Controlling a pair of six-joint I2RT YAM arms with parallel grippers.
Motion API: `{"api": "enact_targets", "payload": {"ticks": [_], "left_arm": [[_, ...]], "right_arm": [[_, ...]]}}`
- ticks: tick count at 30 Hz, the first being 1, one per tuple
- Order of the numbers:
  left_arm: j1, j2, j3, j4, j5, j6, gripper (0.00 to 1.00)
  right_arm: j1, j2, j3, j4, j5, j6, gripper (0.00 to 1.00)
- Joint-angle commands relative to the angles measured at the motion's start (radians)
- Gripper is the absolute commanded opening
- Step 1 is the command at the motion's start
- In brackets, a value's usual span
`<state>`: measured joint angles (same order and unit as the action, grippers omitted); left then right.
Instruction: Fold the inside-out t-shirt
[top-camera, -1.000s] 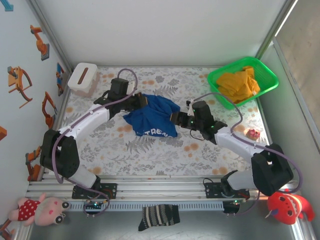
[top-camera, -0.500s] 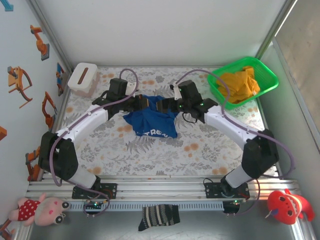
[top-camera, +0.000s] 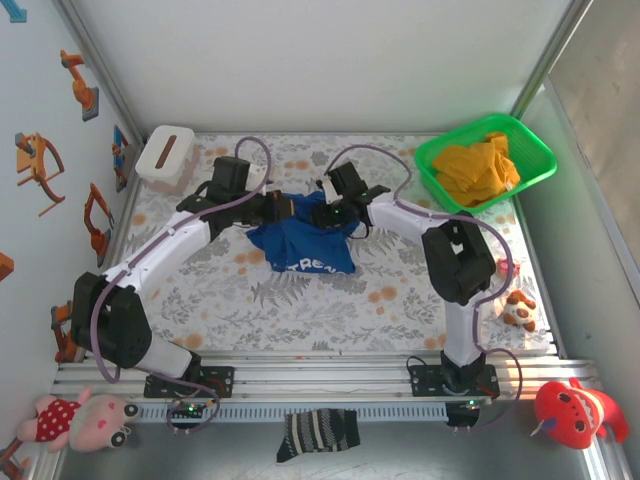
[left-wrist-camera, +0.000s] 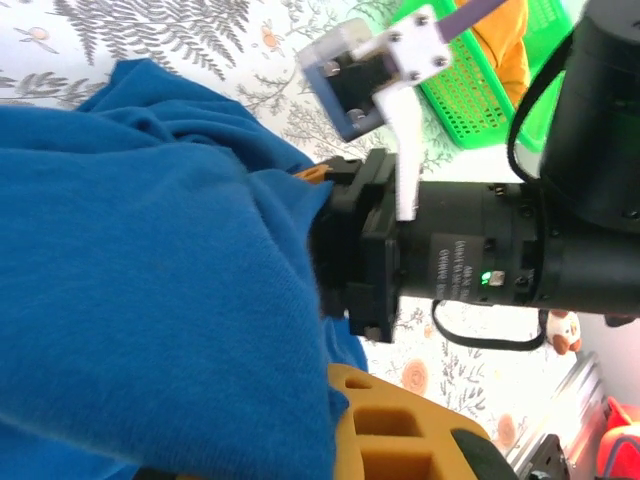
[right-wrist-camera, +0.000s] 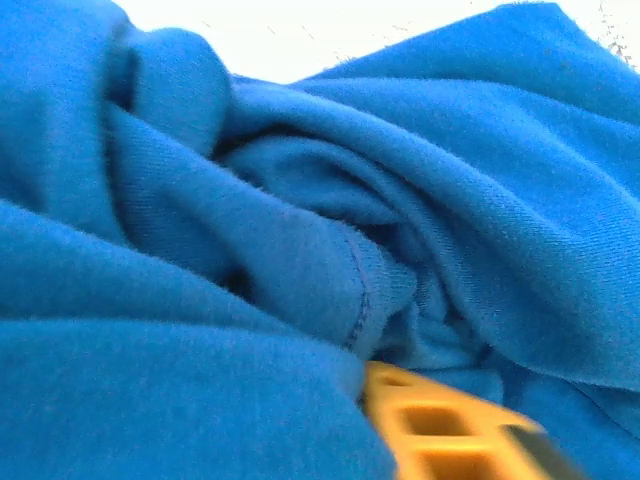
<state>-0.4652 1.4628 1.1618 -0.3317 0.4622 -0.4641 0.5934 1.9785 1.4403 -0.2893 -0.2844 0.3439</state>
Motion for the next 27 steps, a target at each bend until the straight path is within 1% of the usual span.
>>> {"api": "enact_targets", "payload": {"ticks": [1,5,8,10,13,14,15,16,17,18,19,20,22,25,27], "left_arm": [[0.068,-0.047,-0.021,-0.017,-0.034,0.013,0.0],[0.15,0.01,-0.045,-0.043,-0.119,-0.009,0.0],[0.181,0.095,-0.019,-0.057,-0.129,0.001,0.0],[0.182,0.157,0.008,-0.053,-0.127,0.01,0.0],[0.168,0.233,0.038,-0.005,-0.074,-0.005,0.0],[0.157,0.254,0.057,-0.003,-0.056,-0.009,0.06],[0.149,0.261,0.071,-0.003,-0.048,-0.011,0.18],[0.138,0.257,0.08,-0.003,-0.044,-0.014,0.34],[0.132,0.237,0.081,-0.003,-0.045,-0.019,0.47],[0.128,0.213,0.073,0.002,-0.046,-0.029,0.55],[0.128,0.176,0.059,0.014,-0.048,-0.042,0.6],[0.131,0.137,0.04,0.022,-0.052,-0.056,0.64],[0.134,0.051,0.003,0.038,-0.053,-0.085,0.66],[0.132,-0.049,-0.041,0.089,-0.018,-0.16,0.66],[0.119,-0.084,-0.06,0.138,0.02,-0.221,0.65]], "right_arm": [[-0.037,-0.133,-0.032,0.044,-0.095,0.049,0.0],[-0.043,-0.305,-0.115,0.096,-0.276,0.099,0.0],[-0.046,-0.403,-0.174,0.166,-0.413,0.148,0.0],[-0.048,-0.441,-0.219,0.283,-0.505,0.211,0.0],[-0.056,-0.432,-0.271,0.521,-0.603,0.328,0.0],[-0.064,-0.415,-0.282,0.588,-0.617,0.372,0.0],[-0.073,-0.397,-0.291,0.642,-0.625,0.406,0.0],[-0.085,-0.376,-0.305,0.71,-0.637,0.447,0.0],[-0.101,-0.354,-0.32,0.778,-0.649,0.489,0.0],[-0.115,-0.337,-0.337,0.834,-0.659,0.527,0.0],[-0.132,-0.319,-0.358,0.904,-0.665,0.573,0.0],[-0.147,-0.303,-0.375,0.969,-0.675,0.616,0.0],[-0.166,-0.276,-0.395,1.028,-0.683,0.658,0.0],[-0.169,-0.26,-0.408,1.035,-0.677,0.657,0.0],[-0.169,-0.257,-0.414,1.038,-0.668,0.659,0.0]]}}
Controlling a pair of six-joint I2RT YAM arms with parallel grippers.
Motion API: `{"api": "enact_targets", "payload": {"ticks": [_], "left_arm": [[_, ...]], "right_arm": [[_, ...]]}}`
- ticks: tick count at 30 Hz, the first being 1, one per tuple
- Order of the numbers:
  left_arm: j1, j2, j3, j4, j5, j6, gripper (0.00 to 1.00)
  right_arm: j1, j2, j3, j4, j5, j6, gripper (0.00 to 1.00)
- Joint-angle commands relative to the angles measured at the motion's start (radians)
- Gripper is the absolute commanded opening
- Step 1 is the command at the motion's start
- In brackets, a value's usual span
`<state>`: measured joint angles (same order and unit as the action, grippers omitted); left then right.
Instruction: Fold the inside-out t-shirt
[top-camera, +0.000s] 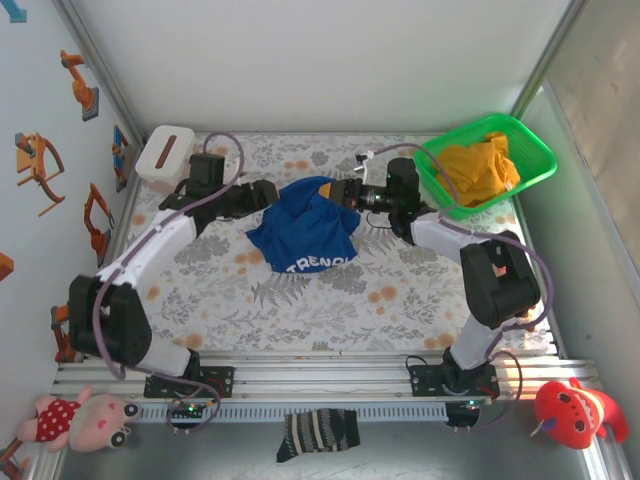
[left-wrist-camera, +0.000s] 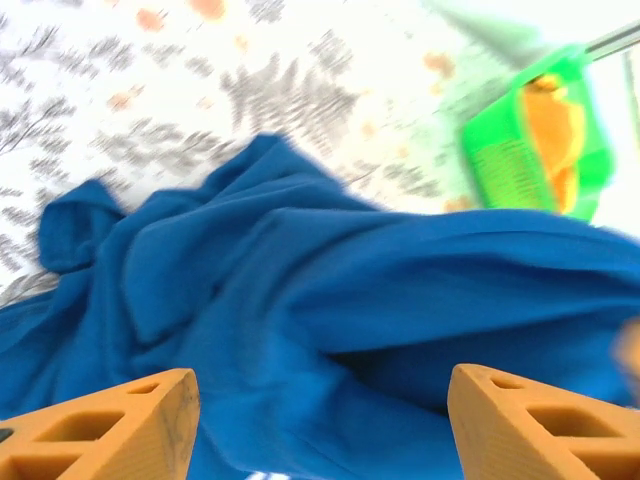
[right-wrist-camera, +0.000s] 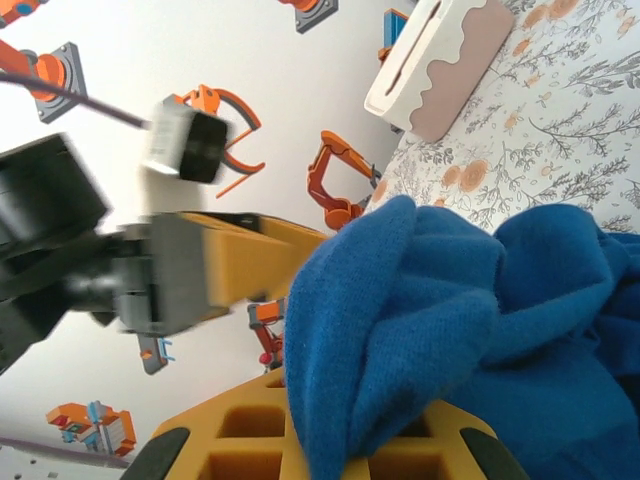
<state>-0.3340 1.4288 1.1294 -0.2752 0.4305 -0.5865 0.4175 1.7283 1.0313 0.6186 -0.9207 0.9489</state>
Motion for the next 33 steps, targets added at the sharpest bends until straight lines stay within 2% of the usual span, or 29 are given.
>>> {"api": "enact_targets", "payload": {"ticks": [1,7,13,17,23,25,29,30,31,33], "left_arm": [[-0.026,-0.057,-0.031,0.109,0.069,-0.124,0.64],[-0.115,0.0,-0.033,0.271,0.123,-0.238,0.55],[-0.182,0.067,-0.024,0.322,0.118,-0.249,0.52],[-0.197,0.09,-0.036,0.343,0.106,-0.248,0.51],[-0.205,0.131,-0.032,0.362,0.097,-0.248,0.41],[-0.206,0.147,-0.025,0.371,0.098,-0.248,0.33],[-0.208,0.165,-0.001,0.382,0.103,-0.254,0.0],[-0.208,0.159,0.011,0.374,0.105,-0.253,0.0],[-0.207,0.15,0.025,0.361,0.103,-0.246,0.0],[-0.204,0.123,0.079,0.27,0.078,-0.229,0.0]], "right_arm": [[0.007,-0.005,-0.007,0.132,-0.027,0.056,0.0],[0.006,-0.003,-0.014,0.153,-0.017,0.074,0.0],[0.006,-0.006,-0.024,0.159,-0.01,0.079,0.0],[0.006,-0.007,-0.027,0.162,-0.004,0.081,0.0],[0.007,-0.007,-0.028,0.166,-0.002,0.085,0.0],[0.007,-0.007,-0.028,0.167,-0.002,0.088,0.0],[0.006,-0.008,-0.032,0.167,0.0,0.087,0.0],[0.004,-0.008,-0.034,0.166,0.007,0.088,0.0],[-0.002,-0.01,-0.041,0.165,0.016,0.09,0.1],[-0.016,-0.018,-0.069,0.165,0.044,0.09,0.37]]}}
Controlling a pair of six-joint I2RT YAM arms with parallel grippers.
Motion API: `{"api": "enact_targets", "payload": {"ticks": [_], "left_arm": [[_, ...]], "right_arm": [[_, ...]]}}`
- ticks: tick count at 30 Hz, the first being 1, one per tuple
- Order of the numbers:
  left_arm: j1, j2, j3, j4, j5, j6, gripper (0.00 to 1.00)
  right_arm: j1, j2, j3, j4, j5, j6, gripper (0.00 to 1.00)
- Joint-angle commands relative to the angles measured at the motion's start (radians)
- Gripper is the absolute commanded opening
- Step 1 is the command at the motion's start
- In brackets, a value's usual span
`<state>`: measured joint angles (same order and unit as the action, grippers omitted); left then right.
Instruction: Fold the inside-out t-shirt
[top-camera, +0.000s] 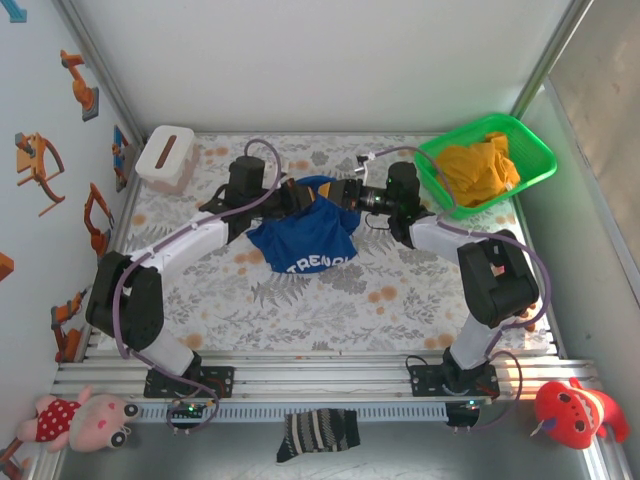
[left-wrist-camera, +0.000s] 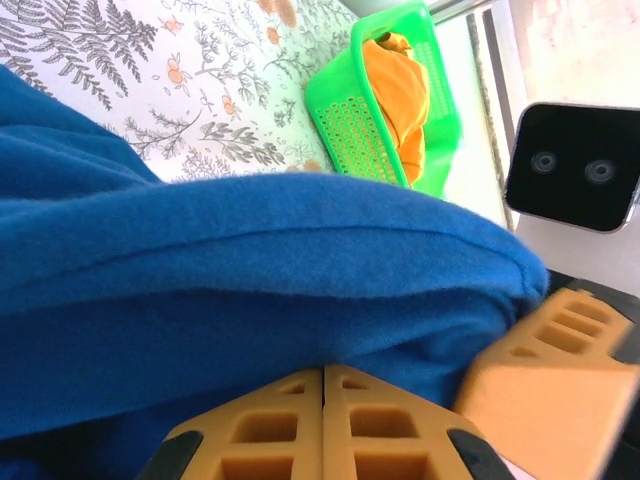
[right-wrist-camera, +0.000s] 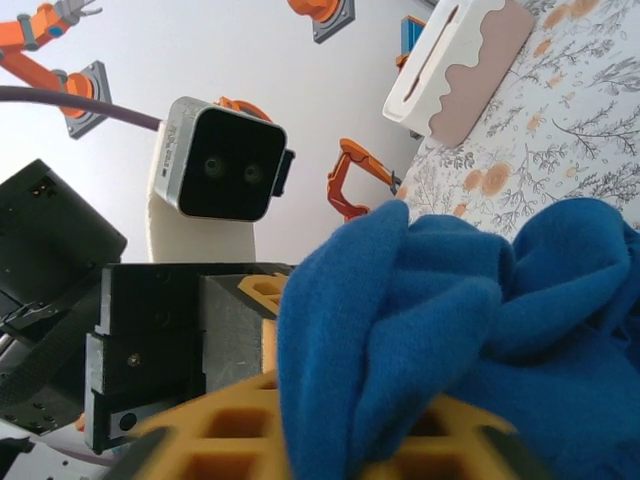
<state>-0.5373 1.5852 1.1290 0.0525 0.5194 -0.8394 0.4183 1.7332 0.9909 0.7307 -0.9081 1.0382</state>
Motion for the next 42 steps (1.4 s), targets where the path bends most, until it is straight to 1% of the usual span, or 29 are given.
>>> {"api": "enact_targets", "payload": {"ticks": [1,3,7,10,13,14,15,18,22,24,26,29,34,38,42], "left_arm": [[0.001,-0.042,0.112,-0.108,-0.016,0.029,0.0],[0.008,-0.06,0.182,-0.209,-0.014,0.029,0.0],[0.019,-0.071,0.289,-0.336,0.004,0.025,0.0],[0.031,-0.08,0.315,-0.343,0.03,-0.008,0.0],[0.047,-0.106,0.287,-0.22,0.09,-0.118,0.0],[0.053,-0.114,0.27,-0.162,0.105,-0.162,0.0],[0.055,-0.125,0.265,-0.149,0.101,-0.183,0.0],[0.057,-0.146,0.276,-0.217,0.045,-0.181,0.0],[0.062,-0.157,0.261,-0.267,-0.022,-0.182,0.0],[0.063,-0.154,0.25,-0.269,-0.04,-0.194,0.0],[0.061,-0.151,0.244,-0.266,-0.056,-0.21,0.0],[0.059,-0.145,0.235,-0.25,-0.071,-0.237,0.0],[0.05,-0.14,0.241,-0.247,-0.085,-0.257,0.0],[0.043,-0.136,0.245,-0.251,-0.086,-0.262,0.0],[0.035,-0.131,0.244,-0.247,-0.088,-0.265,0.0]], "right_arm": [[-0.022,-0.03,-0.043,0.053,0.045,0.0,0.43],[-0.027,-0.05,-0.077,0.049,0.069,-0.006,0.48],[-0.01,-0.082,-0.139,0.048,0.126,-0.015,0.51],[0.017,-0.079,-0.163,0.046,0.171,-0.02,0.51],[0.025,-0.074,-0.165,-0.027,0.236,-0.037,0.51],[0.024,-0.087,-0.161,-0.086,0.261,-0.059,0.51],[0.025,-0.111,-0.152,-0.161,0.289,-0.093,0.51],[0.032,-0.225,-0.115,-0.421,0.404,-0.216,0.52],[0.051,-0.37,-0.033,-0.725,0.576,-0.341,0.53],[0.079,-0.411,0.019,-0.837,0.634,-0.389,0.53],[0.123,-0.426,0.08,-0.919,0.683,-0.421,0.57],[0.206,-0.403,0.169,-0.98,0.75,-0.453,0.59],[0.311,-0.305,0.298,-0.997,0.84,-0.48,0.64],[0.35,-0.2,0.384,-0.968,0.872,-0.483,0.64],[0.367,-0.104,0.468,-0.968,0.907,-0.485,0.65]]}}
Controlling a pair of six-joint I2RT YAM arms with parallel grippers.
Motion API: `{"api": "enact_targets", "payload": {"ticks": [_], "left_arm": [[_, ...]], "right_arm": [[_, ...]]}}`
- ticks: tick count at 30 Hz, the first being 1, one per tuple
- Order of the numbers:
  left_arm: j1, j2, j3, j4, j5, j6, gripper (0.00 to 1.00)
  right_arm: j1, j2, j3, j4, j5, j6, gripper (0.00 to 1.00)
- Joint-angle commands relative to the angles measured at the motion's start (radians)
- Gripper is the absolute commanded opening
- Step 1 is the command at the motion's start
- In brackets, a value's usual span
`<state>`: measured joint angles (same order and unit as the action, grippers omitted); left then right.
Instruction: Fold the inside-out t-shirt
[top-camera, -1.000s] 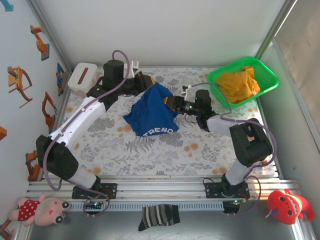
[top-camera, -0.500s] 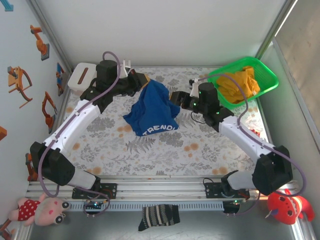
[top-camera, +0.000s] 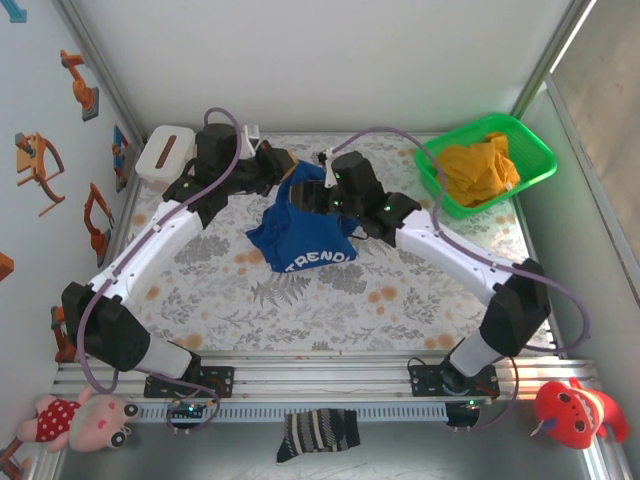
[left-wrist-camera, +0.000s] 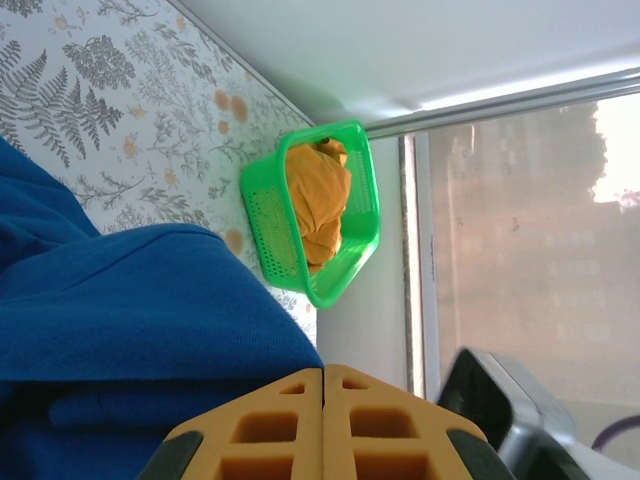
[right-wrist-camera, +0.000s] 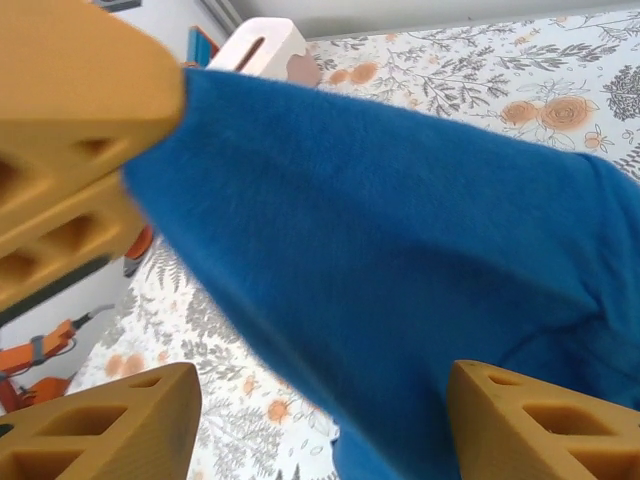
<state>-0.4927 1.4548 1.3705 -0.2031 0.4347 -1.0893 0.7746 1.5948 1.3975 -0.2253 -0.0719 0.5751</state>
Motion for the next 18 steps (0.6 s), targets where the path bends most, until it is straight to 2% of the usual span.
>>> {"api": "enact_targets", "payload": {"ticks": [1,4,5,6,7,8,9,10,12,13,14,16,18], "left_arm": [[-0.012,-0.002,0.001,0.01,-0.004,-0.016,0.0],[-0.015,0.005,0.001,0.005,-0.002,-0.011,0.0],[-0.018,0.006,0.001,0.002,-0.002,-0.01,0.0],[-0.018,0.008,0.001,-0.002,-0.003,-0.007,0.0],[-0.017,0.011,0.002,-0.005,-0.006,-0.003,0.0],[-0.017,0.017,0.004,-0.01,-0.009,0.002,0.0],[-0.015,0.021,0.008,-0.015,-0.012,0.007,0.0],[-0.013,0.029,0.016,-0.024,-0.012,0.024,0.0],[-0.004,0.049,0.036,-0.046,-0.011,0.058,0.0],[0.002,0.058,0.043,-0.051,-0.01,0.083,0.08],[0.01,0.064,0.05,-0.064,-0.013,0.11,0.22],[0.029,0.065,0.049,-0.071,-0.01,0.16,0.44],[0.042,0.055,0.033,-0.089,-0.026,0.227,0.55]], "right_arm": [[0.011,0.056,0.075,-0.014,0.083,-0.018,0.65],[0.011,0.084,0.087,-0.013,0.127,-0.019,0.64],[0.01,0.086,0.087,-0.009,0.135,-0.022,0.6],[0.01,0.082,0.083,-0.01,0.137,-0.025,0.54],[0.008,0.075,0.073,-0.01,0.139,-0.031,0.43],[0.006,0.065,0.059,-0.011,0.137,-0.034,0.24],[0.002,0.051,0.043,-0.011,0.132,-0.038,0.09],[-0.005,0.035,0.021,-0.011,0.121,-0.043,0.0],[-0.02,0.004,-0.025,-0.007,0.09,-0.053,0.0],[-0.029,-0.015,-0.051,-0.001,0.065,-0.067,0.0],[-0.041,-0.034,-0.077,0.006,0.032,-0.082,0.0],[-0.062,-0.063,-0.115,0.009,-0.031,-0.116,0.0],[-0.085,-0.084,-0.149,0.008,-0.084,-0.147,0.0]]}}
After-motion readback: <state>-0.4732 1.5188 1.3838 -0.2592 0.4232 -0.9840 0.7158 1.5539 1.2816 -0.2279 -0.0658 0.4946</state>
